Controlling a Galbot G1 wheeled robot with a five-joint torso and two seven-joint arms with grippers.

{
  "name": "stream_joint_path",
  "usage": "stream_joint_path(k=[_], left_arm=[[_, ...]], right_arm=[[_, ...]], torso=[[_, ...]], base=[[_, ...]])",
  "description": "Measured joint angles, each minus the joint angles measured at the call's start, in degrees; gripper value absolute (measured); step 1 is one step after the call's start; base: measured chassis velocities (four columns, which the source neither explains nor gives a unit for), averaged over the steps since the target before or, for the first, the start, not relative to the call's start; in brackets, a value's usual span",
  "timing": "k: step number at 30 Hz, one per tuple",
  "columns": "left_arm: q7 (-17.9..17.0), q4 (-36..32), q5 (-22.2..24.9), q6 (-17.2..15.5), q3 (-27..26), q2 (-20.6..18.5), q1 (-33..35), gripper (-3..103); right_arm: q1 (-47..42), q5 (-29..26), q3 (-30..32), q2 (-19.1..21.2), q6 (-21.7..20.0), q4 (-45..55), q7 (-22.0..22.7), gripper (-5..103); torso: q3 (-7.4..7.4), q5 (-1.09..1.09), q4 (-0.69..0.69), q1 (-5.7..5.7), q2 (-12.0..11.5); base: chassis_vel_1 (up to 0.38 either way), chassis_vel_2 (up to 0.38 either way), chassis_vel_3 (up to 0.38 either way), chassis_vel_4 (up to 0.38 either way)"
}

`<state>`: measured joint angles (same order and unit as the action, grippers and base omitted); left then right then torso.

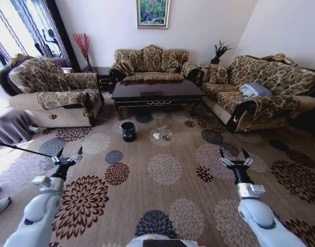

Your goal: Move to the front of the table and pick up the trash from the floor, then place it into the trash bin.

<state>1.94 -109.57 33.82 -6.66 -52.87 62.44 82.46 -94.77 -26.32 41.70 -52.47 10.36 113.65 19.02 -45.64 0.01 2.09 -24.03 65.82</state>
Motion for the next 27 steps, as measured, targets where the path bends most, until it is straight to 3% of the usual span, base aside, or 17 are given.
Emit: stream_joint_path(k=[3,4,5,7,8,9,12,19,23,27], left_arm=[[-5.6,-1.8,3.3,-8.4,-0.8,-0.5,-0.5,100],[-5.6,-1.8,3.3,-8.4,-0.8,-0.5,-0.5,100],[-6.8,-2.3,4.9,-12.2,-1.4,-0.7,-0.6,100],[-6.5,-2.6,7.6,-15.7,-2.3,-1.2,-0.9,100],[-6.5,-2.6,7.6,-15.7,-2.3,-1.2,-0.9,100],[-5.0,-2.0,8.3,-15.5,-2.5,-1.8,-1.0,100],[-1.3,0.0,6.3,-10.5,-1.9,-2.1,-0.9,100],[-1.0,-1.4,4.0,-9.1,-1.1,0.8,0.8,100],[-1.4,-2.2,2.1,-4.8,-0.3,2.2,2.4,100],[-1.3,-2.5,2.5,-3.5,-0.1,2.9,2.8,100]], right_arm=[[-2.2,-5.4,0.1,0.2,-8.0,5.8,1.0,100],[-2.2,-5.4,0.1,0.2,-8.0,5.8,1.0,100],[-2.5,-5.5,0.2,0.1,-8.6,6.4,-0.4,100],[-2.7,-4.2,0.6,0.1,-5.3,5.8,-3.9,100],[-2.7,-4.2,0.6,0.1,-5.3,5.8,-3.9,100],[-2.5,-3.9,0.7,0.1,-2.4,5.4,-5.5,100],[-0.5,-4.1,0.3,-0.5,0.7,5.3,-4.4,100],[0.8,-3.4,-0.3,-2.3,3.6,3.8,-4.1,100],[0.6,-1.8,-0.1,-3.3,5.7,2.5,-5.3,100],[0.5,-1.2,-0.2,-3.9,6.6,1.7,-6.6,100]], torso=[[0.01,-0.03,0.00,0.01,0.0],[0.01,-0.03,0.00,0.01,0.0],[0.01,-0.03,-0.03,0.00,0.0],[0.00,-0.02,-0.03,0.00,0.0],[0.00,-0.02,-0.03,0.00,0.0],[0.00,0.00,-0.01,0.00,0.0],[0.00,-0.02,-0.01,0.00,0.0],[0.00,-0.01,-0.02,0.00,0.0],[0.01,-0.01,-0.02,0.00,0.0],[0.01,-0.01,-0.02,0.00,0.0]], base=[[0.000,0.000,0.000,0.000],[0.000,0.000,0.000,0.000],[0.000,0.000,0.000,0.000],[0.000,0.000,0.000,0.000],[0.000,0.000,0.000,0.000],[0.000,0.000,0.000,0.000],[0.000,0.000,0.000,0.000],[0.000,0.000,0.000,0.000],[0.000,0.000,0.000,0.000],[0.000,0.000,0.000,0.000]])
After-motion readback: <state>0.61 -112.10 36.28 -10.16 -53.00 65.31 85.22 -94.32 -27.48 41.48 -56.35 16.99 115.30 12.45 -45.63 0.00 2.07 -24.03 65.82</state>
